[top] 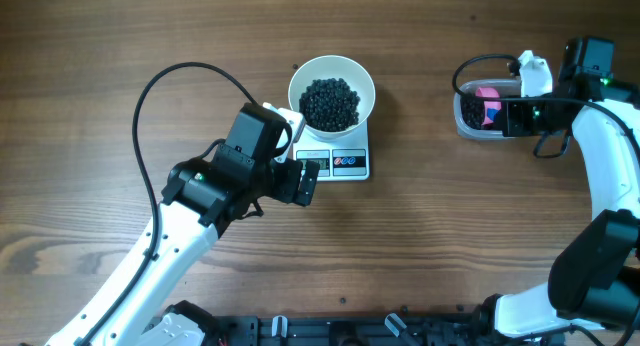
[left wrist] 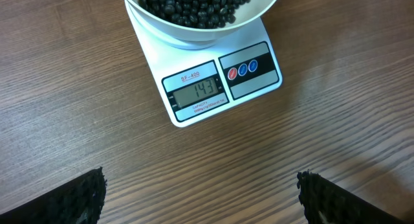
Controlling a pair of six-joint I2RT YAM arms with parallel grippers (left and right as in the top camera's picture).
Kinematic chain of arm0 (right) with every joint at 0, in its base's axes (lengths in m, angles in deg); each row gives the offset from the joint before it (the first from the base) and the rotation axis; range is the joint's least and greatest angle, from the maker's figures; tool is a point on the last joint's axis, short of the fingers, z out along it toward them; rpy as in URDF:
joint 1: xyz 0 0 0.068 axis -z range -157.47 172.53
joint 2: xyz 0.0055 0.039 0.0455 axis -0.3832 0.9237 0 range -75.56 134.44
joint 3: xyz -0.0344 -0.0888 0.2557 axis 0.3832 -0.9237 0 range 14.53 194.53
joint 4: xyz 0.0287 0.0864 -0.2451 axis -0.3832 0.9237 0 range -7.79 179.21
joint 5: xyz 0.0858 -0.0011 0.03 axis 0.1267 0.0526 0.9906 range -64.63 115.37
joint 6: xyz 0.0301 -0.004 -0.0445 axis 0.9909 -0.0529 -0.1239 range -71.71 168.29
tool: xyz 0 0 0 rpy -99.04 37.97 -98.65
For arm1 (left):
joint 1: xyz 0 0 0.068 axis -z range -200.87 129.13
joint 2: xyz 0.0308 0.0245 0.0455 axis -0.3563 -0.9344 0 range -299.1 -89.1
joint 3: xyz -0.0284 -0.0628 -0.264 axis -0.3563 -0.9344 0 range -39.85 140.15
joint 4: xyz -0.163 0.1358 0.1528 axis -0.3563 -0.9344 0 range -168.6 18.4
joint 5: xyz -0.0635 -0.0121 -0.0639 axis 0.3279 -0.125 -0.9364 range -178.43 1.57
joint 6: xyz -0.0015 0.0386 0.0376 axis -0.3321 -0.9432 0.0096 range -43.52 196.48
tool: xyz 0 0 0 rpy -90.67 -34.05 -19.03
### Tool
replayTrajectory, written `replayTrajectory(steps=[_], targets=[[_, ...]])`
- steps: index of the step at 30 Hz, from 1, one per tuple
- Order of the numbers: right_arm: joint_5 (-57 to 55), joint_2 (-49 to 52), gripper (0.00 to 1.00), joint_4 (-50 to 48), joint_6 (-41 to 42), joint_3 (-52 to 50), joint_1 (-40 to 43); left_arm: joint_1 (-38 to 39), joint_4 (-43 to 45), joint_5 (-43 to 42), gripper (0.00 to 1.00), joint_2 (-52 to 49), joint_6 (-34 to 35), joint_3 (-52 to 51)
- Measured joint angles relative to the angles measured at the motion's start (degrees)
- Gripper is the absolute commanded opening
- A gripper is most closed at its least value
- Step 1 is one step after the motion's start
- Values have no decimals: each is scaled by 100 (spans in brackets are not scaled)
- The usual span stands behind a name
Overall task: Scoop item into bowl and weigh 150g on scale
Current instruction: 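Dip the pink scoop into the black beans with the right gripper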
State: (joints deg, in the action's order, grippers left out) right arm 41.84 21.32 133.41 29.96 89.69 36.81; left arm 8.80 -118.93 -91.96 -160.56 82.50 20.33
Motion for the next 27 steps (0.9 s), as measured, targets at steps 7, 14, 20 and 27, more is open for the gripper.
replayTrajectory(steps=[7, 14, 20, 27], targets=[[9, 0, 4, 31, 160, 0, 7, 0, 0, 2, 100, 0, 0, 0], [210, 0, 4, 138, 358, 0, 216, 0, 0, 0, 100, 0, 0, 0], [485, 20, 4, 160, 415, 0, 470, 0, 0, 0, 100, 0, 0, 0], [1095, 52, 4, 197, 459, 0, 678, 0, 0, 0, 100, 0, 0, 0]])
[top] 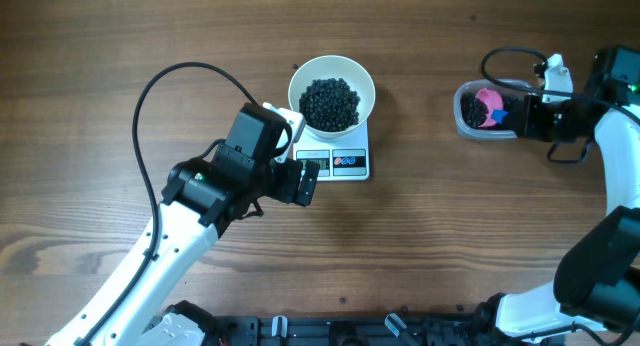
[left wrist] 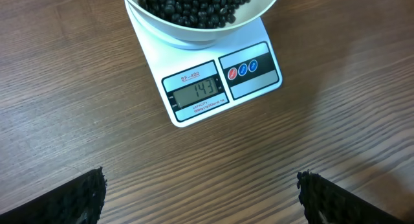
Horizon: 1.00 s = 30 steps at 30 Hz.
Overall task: Scoop item into bowl and weigh 150g on scale
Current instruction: 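Dip the pink scoop into the black beans with the right gripper, then lift the filled scoop out of the tub with the right gripper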
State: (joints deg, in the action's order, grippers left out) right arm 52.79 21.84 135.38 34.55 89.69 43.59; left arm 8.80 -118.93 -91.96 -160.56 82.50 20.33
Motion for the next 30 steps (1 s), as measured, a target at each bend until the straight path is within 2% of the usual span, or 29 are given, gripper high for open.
replayTrajectory(steps=[16, 30], targets=[[179, 0, 4, 57, 103, 0, 136, 0, -2, 0, 100, 0, 0, 0], [1224, 2, 4, 85, 330, 0, 719, 0, -2, 0, 100, 0, 0, 0]])
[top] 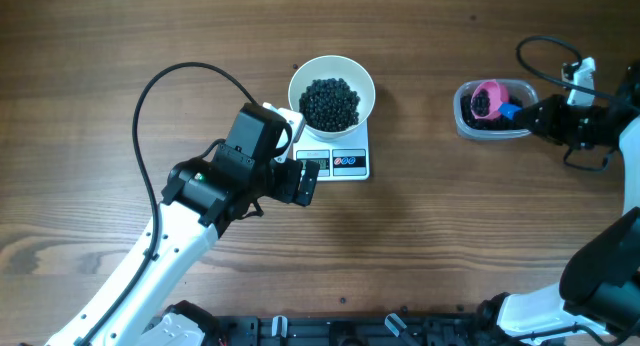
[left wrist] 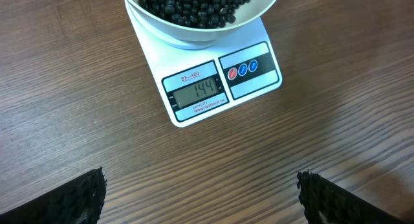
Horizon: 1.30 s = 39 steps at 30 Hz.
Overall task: Scoop item into bowl and weigh 150g on scale
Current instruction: 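Lift the filled scoop out of the tub with the right gripper, then carry the filled scoop left over the white bowl, right gripper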
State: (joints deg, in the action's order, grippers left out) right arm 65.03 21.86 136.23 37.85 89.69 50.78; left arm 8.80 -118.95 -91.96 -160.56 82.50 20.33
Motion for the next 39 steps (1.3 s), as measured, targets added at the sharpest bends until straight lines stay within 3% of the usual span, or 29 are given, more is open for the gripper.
replayTrajectory(steps=[14, 22, 29, 35, 39], targets=[[1460, 0, 4, -66, 232, 0, 260, 0, 2, 0, 100, 0, 0, 0], [2452, 0, 4, -883, 975, 0, 107, 0, 2, 0, 100, 0, 0, 0], [2691, 0, 4, -2107, 1895, 0, -682, 0, -2, 0, 100, 0, 0, 0], [2765, 11, 4, -3449, 2267, -11, -1609, 0, -2, 0, 100, 0, 0, 0], [2702, 11, 4, -3740, 2337, -11, -2055, 0, 0, 2, 100, 0, 0, 0]])
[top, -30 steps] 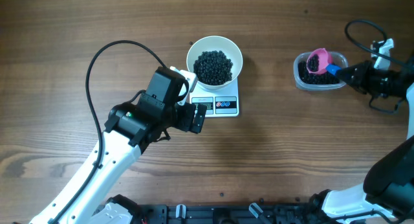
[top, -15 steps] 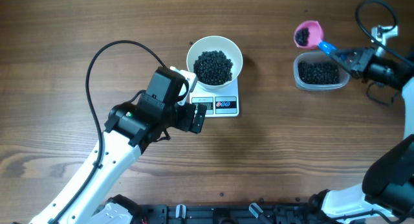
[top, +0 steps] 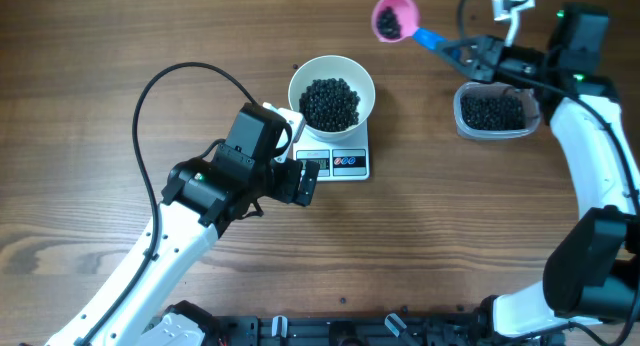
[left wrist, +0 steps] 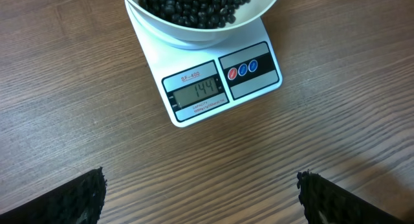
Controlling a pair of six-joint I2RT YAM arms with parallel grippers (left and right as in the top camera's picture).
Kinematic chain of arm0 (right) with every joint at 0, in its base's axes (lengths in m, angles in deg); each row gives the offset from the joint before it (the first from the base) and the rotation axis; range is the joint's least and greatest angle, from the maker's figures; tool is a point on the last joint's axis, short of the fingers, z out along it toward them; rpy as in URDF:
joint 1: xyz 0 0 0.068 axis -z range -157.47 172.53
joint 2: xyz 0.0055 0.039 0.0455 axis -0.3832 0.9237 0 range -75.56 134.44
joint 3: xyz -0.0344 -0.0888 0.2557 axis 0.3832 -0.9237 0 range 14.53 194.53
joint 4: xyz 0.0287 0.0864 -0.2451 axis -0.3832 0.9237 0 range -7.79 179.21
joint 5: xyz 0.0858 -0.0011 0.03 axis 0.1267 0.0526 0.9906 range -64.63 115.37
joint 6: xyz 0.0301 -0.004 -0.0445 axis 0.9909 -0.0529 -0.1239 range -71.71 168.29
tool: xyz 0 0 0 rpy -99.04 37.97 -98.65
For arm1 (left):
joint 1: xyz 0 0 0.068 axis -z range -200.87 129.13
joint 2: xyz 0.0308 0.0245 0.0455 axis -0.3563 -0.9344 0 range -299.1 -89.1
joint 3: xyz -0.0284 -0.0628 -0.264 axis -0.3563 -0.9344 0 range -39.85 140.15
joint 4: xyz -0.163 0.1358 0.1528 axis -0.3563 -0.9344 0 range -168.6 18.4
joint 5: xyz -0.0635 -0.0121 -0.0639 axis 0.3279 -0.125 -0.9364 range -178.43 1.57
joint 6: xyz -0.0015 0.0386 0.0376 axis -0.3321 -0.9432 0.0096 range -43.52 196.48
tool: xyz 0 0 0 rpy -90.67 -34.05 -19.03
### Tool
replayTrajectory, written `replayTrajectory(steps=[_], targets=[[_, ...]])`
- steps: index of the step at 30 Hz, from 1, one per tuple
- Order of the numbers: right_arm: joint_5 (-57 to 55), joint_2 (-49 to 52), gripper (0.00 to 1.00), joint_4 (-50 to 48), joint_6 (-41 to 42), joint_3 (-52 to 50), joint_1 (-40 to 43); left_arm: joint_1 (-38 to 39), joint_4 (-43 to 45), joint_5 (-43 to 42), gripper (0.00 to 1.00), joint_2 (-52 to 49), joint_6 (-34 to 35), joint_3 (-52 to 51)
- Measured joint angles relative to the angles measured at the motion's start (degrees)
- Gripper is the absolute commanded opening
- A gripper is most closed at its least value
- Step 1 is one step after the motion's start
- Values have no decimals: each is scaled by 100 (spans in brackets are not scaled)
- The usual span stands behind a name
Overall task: Scoop item into bowl and weigh 150g on scale
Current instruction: 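Carry the filled scoop left over the white bowl, right gripper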
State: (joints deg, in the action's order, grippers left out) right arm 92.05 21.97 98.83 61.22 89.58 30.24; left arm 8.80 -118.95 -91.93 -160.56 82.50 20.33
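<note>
A white bowl point(top: 331, 83) full of black beans point(top: 330, 102) stands on the white scale point(top: 335, 163); in the left wrist view the scale display point(left wrist: 199, 91) reads 144. My right gripper point(top: 470, 52) is shut on the blue handle of a pink scoop point(top: 392, 17), which holds black beans and hangs in the air up and to the right of the bowl. The clear container point(top: 493, 111) of beans sits at the right. My left gripper point(left wrist: 200, 191) stands open over bare wood just in front of the scale.
The left arm point(top: 190, 216) with its black cable looping up lies across the table's left half. The right arm point(top: 590, 136) runs down the right edge. A black rail lies along the table's front edge.
My right gripper, with the pink scoop in the container before, now holds it lifted with beans, up and to the left, near the bowl. The left arm has not moved.
The scoop lay in the container with the right gripper at it, and the display read 143. The right arm then drew back rightward at the container, the display turning to 144. Now the loaded scoop hangs between container and bowl.
</note>
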Motion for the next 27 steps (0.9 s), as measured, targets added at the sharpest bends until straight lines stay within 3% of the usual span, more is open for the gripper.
replayTrajectory(steps=[7, 20, 27], targets=[[-354, 2, 4, -17, -262, 0, -385, 0, 0, 0, 100, 0, 0, 0], [-1635, 2, 4, 461, -1663, 0, -1156, 0, 0, 0, 100, 0, 0, 0], [-1963, 2, 4, 619, -2020, 0, -1392, 0, 0, -2, 100, 0, 0, 0]])
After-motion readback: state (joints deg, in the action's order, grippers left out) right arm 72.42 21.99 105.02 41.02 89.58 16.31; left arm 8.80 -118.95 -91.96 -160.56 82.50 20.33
